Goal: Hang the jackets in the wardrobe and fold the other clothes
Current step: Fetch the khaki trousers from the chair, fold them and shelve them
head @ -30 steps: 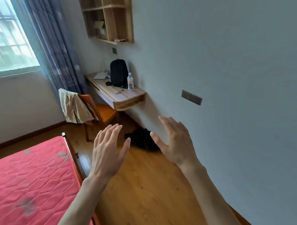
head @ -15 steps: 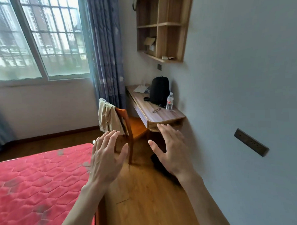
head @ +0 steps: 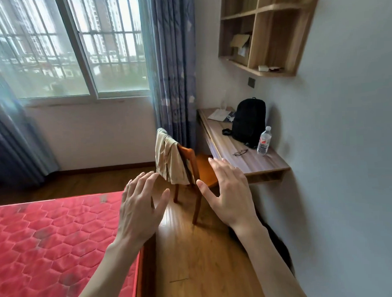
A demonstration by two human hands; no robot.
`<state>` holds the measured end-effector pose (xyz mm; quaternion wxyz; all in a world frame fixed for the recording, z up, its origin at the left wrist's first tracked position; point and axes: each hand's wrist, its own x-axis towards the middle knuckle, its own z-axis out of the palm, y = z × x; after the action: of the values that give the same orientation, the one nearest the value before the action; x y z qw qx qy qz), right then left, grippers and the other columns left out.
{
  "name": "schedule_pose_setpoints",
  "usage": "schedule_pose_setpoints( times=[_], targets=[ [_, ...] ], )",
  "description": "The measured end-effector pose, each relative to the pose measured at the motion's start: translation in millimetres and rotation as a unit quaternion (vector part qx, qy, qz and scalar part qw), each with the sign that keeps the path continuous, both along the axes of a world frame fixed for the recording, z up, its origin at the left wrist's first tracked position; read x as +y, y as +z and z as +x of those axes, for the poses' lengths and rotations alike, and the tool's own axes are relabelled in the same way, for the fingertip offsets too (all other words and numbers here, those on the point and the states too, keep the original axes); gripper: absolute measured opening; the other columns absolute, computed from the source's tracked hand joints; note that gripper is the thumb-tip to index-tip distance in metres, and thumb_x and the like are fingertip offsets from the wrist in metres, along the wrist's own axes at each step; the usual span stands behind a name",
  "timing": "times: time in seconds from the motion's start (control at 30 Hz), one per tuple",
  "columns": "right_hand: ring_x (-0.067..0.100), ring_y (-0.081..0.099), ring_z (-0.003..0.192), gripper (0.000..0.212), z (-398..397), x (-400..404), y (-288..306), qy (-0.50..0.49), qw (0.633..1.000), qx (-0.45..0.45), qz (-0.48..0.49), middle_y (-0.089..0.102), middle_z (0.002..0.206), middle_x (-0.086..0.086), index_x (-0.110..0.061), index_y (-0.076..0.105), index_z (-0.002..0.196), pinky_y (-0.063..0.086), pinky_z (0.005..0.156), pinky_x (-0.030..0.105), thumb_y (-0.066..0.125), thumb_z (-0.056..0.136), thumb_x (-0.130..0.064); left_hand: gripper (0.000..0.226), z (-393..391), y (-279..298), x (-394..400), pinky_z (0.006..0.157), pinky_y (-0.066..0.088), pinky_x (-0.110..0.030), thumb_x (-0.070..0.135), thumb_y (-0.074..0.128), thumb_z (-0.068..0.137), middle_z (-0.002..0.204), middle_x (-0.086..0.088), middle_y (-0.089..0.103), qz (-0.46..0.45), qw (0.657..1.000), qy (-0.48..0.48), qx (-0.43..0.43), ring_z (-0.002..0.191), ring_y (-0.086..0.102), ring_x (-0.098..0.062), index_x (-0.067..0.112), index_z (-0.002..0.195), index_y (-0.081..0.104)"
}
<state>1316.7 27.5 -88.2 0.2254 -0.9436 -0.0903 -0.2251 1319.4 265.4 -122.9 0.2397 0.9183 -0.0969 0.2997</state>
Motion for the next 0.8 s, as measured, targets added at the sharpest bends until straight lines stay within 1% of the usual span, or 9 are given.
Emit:
schedule_pose_setpoints(
  times=[0.13,0.23,0.33,0.4,0.57,0.7,0.8],
  targets=[
    [0.012,0.026,0.155,0.073,87.1,-13.8,-8.4,0.005,1.000,0.002,0.016,0.038,0.164,-0.008,-0.029,0.034,0.160,0.023,0.128,0.046,0.036,0.101,-0.072,0.057,78.0,-5.1,-15.3,0.120,0.034,-0.046,0.055,0.047,0.098,0.145,0.002,0.059,0.002,1.000,0.018,0.004,0.142,0.046,-0.019,0.018,0.141,0.058],
    [0.011,0.024,0.155,0.073,148.4,-20.5,-16.8,0.008,0.999,0.017,0.035,0.037,0.164,-0.010,-0.030,0.032,0.160,0.025,0.127,0.048,0.034,0.101,-0.073,0.059,136.1,-4.4,-32.4,0.120,0.033,-0.044,0.056,0.046,0.097,0.145,0.003,0.059,0.009,0.999,0.023,0.024,0.142,0.045,-0.019,0.018,0.141,0.058],
    [0.011,0.025,0.155,0.072,201.3,-24.5,-21.2,0.024,0.997,0.031,0.060,0.037,0.164,-0.011,-0.031,0.032,0.160,0.020,0.129,0.041,0.037,0.101,-0.072,0.058,186.8,-0.4,-44.7,0.120,0.034,-0.044,0.057,0.046,0.098,0.146,0.004,0.058,0.008,0.999,0.031,0.026,0.143,0.043,-0.017,0.019,0.142,0.057],
    [0.012,0.026,0.155,0.073,235.4,-26.6,-22.1,0.033,0.997,0.038,0.066,0.037,0.164,-0.009,-0.029,0.032,0.160,0.018,0.128,0.039,0.038,0.101,-0.071,0.058,215.3,1.1,-47.4,0.120,0.034,-0.045,0.056,0.046,0.099,0.146,0.004,0.058,0.009,0.999,0.039,0.023,0.143,0.043,-0.016,0.020,0.142,0.057],
    [0.012,0.025,0.155,0.077,302.4,-26.1,-22.1,0.048,0.996,0.046,0.067,0.037,0.165,-0.007,-0.027,0.034,0.160,0.013,0.128,0.036,0.034,0.098,-0.072,0.059,269.6,-1.0,-36.7,0.121,0.032,-0.043,0.057,0.044,0.098,0.146,0.003,0.058,0.007,0.997,0.074,0.032,0.143,0.043,-0.017,0.019,0.142,0.057],
    [0.014,0.026,0.155,0.077,347.7,-12.9,-22.9,0.065,0.994,0.063,0.061,0.039,0.164,-0.006,-0.027,0.035,0.160,0.012,0.127,0.036,0.033,0.097,-0.072,0.061,305.8,-2.3,-20.2,0.121,0.031,-0.043,0.057,0.044,0.098,0.147,0.003,0.057,-0.004,0.995,0.096,0.037,0.144,0.042,-0.017,0.019,0.143,0.057],
    [0.014,0.028,0.154,0.076,377.4,1.4,-29.9,0.069,0.994,0.070,0.051,0.041,0.163,-0.005,-0.028,0.036,0.159,0.007,0.124,0.031,0.033,0.097,-0.071,0.060,332.3,-9.2,-6.7,0.122,0.031,-0.042,0.057,0.044,0.098,0.147,0.003,0.057,-0.001,0.994,0.102,0.043,0.144,0.042,-0.016,0.019,0.143,0.056]
  ],
)
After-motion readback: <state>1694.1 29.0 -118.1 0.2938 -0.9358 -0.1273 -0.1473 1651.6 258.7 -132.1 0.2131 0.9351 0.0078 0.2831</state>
